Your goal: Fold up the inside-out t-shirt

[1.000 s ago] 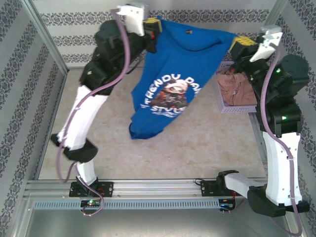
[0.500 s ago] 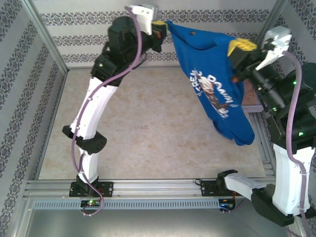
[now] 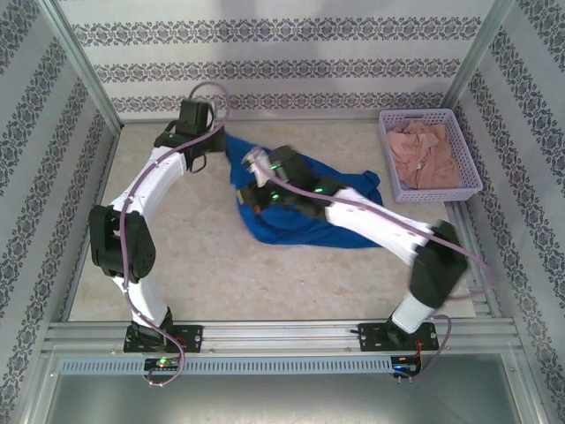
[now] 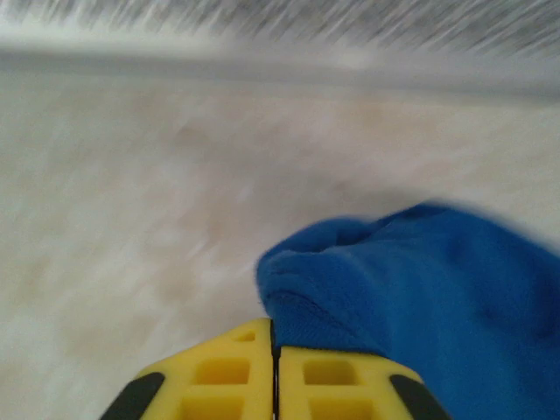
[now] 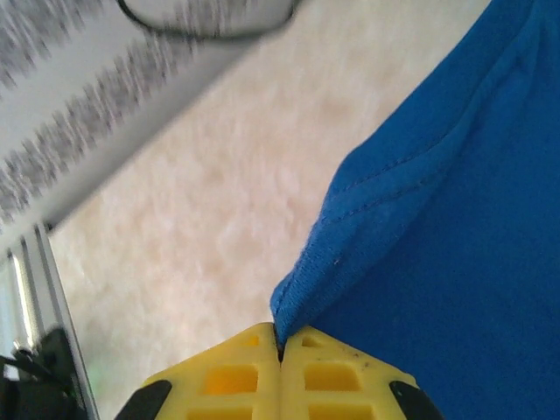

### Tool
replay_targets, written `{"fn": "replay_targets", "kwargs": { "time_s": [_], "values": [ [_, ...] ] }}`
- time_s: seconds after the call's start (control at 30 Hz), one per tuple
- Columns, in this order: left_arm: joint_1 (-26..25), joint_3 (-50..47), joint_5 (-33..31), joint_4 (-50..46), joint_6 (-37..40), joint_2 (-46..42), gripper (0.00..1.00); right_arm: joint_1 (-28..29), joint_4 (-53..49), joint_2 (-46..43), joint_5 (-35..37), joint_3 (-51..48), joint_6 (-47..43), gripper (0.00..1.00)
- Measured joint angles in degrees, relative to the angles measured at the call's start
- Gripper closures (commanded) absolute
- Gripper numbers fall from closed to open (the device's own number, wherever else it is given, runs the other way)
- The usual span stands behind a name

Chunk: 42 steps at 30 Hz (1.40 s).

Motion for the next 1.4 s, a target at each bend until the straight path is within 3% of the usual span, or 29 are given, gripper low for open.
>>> {"fn": "replay_targets", "kwargs": {
  "time_s": [0.1,0.23,0.33,0.47,0.63,0.77,0.87,1.0,1.13,1.4],
  "values": [
    [3.5,-5.7,-5.1,-0.1,-0.3,0.0,0.43,1.8,0.4,7.5,-4.3,2.1,1.2,0.63],
    [6.3,-12.8,-11.6,1.1,-2.0,-4.3,0.23,1.0,-1.8,5.7,-7.1,1.9,-1.4,0.53],
    [6.2,-22.7,-12.2,2.7,-4.6,-13.7,0.20,-3.1,-3.2,-0.7,-7.0,-2.1,-5.9,0.51],
    [5.5,-34.7,-7.6,5.7,-9.5,-25.5,0.19,-9.5,-6.2,-4.7,-3.7,-4.6,-16.2,0.49],
    [4.2,-46.0,-1.9,8.7,-15.1,-31.5,0.19,-9.0,-9.9,3.1,0.0,-3.3,-29.6,0.47],
    [4.2,-48.3,-1.5,8.7,-16.5,-31.9,0.19,-7.0,-14.3,11.5,3.4,-1.2,-36.9,0.47],
    [4.2,-48.3,-0.7,9.2,-16.7,-32.4,0.19,-5.6,-16.8,16.3,6.0,1.1,-40.2,0.53],
    [4.2,-48.5,0.9,9.4,-17.1,-33.0,0.19,-5.1,-18.5,19.0,8.7,3.1,-42.6,0.85],
    [3.3,-50.4,3.0,9.5,-17.7,-35.8,0.19,-5.9,-18.9,18.9,8.4,4.8,-42.9,0.99],
    [-3.9,-56.0,6.9,12.0,-17.7,-45.9,0.22,-11.6,-19.9,16.6,-3.0,6.0,-39.3,1.00]
  ]
}}
